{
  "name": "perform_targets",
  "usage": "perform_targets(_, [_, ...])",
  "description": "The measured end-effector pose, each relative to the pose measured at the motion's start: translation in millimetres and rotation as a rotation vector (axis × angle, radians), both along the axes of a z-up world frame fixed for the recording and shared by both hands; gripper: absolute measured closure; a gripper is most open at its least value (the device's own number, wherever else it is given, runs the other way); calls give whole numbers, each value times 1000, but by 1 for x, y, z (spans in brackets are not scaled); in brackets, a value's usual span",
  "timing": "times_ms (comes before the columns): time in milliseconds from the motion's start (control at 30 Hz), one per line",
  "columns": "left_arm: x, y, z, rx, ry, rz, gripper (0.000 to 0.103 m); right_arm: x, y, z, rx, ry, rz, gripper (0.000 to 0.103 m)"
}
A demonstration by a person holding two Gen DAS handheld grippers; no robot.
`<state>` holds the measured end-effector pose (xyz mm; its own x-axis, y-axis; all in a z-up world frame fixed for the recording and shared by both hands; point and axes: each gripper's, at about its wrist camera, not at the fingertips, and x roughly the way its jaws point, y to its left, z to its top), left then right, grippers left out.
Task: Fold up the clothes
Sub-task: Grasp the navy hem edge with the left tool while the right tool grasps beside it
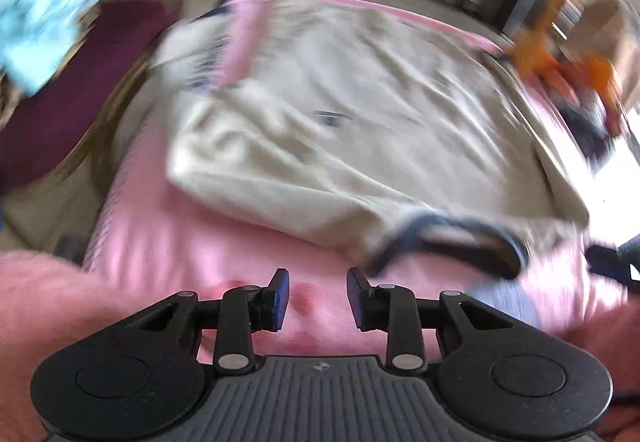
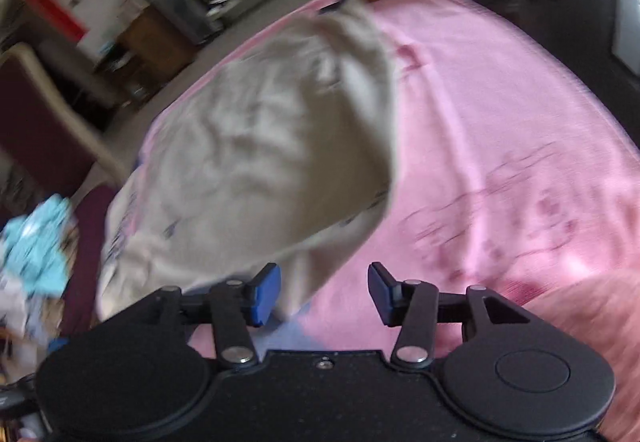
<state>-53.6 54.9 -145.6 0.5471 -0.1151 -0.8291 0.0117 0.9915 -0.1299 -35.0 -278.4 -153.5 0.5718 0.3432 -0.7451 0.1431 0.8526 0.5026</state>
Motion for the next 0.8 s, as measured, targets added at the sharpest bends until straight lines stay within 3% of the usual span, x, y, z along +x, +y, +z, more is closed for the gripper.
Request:
perform_targets(100, [-9, -28, -3, 65, -56, -101, 73, -13, 26, -2, -40, -60, 102, 67])
perform_targets(300, [-8, -32, -21, 72, -35, -86, 74, -30, 71, 2, -183, -180, 276, 67])
perform_targets(433, [-6, -34, -21, 81, -56, -81, 73, -28, 77, -2, -217, -152, 289, 67])
perform_targets(667, [14, -51, -37, 122, -20, -101, 74, -13, 85, -21, -252, -90, 281, 67])
perform_targets(733, [19, -56, -42, 141, -19, -106, 77, -8, 89, -26, -273, -86, 275, 67])
perform_targets(800, [22, -59, -43, 174, -37, -107, 91, -3, 94, -31, -300, -88, 271, 71])
